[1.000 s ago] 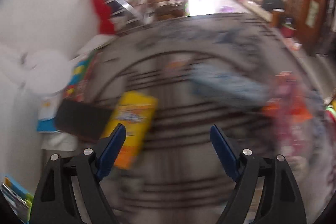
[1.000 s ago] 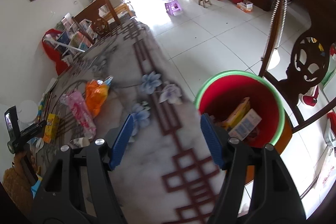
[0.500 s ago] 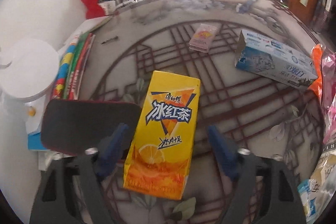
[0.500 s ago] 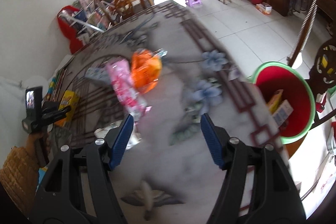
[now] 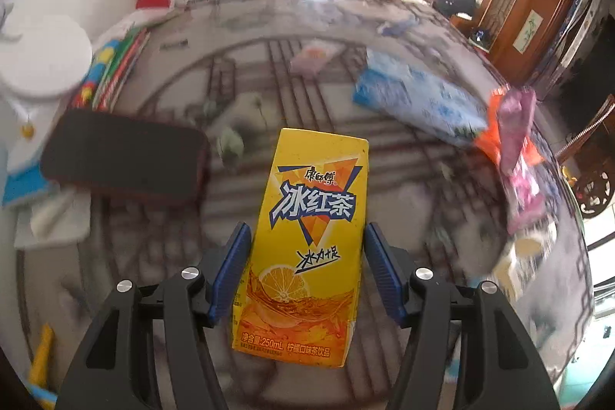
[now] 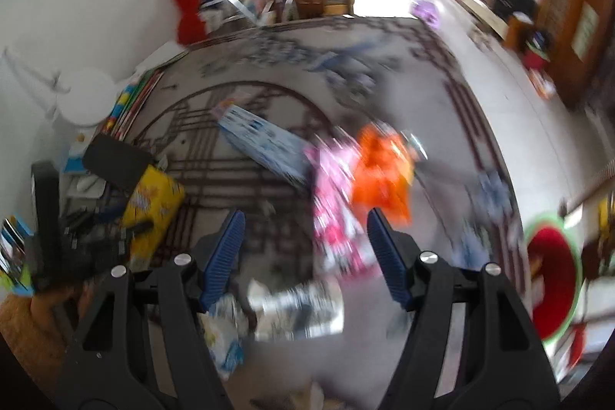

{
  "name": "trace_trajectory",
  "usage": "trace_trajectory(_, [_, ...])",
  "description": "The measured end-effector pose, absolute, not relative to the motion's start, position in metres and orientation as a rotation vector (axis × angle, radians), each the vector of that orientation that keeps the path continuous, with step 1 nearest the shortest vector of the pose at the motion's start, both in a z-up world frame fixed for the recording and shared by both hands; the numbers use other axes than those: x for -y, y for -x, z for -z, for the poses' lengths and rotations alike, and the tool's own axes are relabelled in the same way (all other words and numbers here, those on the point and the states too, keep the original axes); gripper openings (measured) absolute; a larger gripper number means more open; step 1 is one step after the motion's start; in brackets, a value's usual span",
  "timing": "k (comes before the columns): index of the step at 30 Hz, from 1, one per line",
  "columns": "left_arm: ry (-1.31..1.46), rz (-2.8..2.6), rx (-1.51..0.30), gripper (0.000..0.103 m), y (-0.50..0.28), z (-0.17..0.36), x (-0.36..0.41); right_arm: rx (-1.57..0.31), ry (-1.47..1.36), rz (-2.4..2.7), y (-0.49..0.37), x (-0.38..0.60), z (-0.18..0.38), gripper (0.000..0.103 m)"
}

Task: Collect trash
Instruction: 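Grasp yellow iced-tea carton with left tool while right tool grasps toothpaste box, then lift the iced-tea carton and toothpaste box and carry toward the bucket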

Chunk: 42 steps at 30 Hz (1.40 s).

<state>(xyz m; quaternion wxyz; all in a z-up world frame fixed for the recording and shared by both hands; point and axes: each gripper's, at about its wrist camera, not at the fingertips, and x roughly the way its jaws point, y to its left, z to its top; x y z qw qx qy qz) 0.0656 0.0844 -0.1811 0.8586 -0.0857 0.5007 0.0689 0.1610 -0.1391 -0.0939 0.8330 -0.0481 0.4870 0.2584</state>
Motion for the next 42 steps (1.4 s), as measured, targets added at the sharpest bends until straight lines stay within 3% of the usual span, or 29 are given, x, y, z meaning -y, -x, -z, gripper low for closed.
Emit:
trace_trajectory(4, [0.092,-0.138,-1.08,0.059,-0.052,0.191,-0.07,-1.046,0.274,-0.625,-0.196,0.091,0.105,0.064])
trace_trajectory(8, [0.135,-0.119,-1.088,0.059,-0.05,0.193,-0.072,-1.109,0.44,-0.71,-0.226,0.042,0.134,0.064])
trace_trajectory(10, [0.152,-0.112,-1.083,0.066,-0.05,0.192,-0.071,-1.148,0.496,-0.737,-0.237,0.027,0.15,0.064])
trace_trajectory(16, [0.174,-0.115,-1.09,0.066,-0.051,0.195,-0.072,-1.245,0.603,-0.765,-0.256,0.001,0.193,0.064])
trace_trajectory(20, [0.191,-0.129,-1.112,0.065,-0.053,0.203,-0.077,-1.256,0.654,-0.755,-0.256,-0.006,0.205,0.051])
trace_trajectory(23, [0.198,-0.133,-1.11,0.062,-0.054,0.204,-0.078,-1.217,0.631,-0.774,-0.25,-0.006,0.196,0.038])
trace_trajectory(36, [0.184,-0.153,-1.053,0.062,-0.049,0.182,-0.076,-1.012,0.337,-0.809,-0.184,0.053,0.085,0.038])
trace_trajectory(42, [0.185,-0.135,-1.017,0.062,-0.045,0.168,-0.063,-0.983,0.116,-0.697,-0.145,0.101,0.072,0.038])
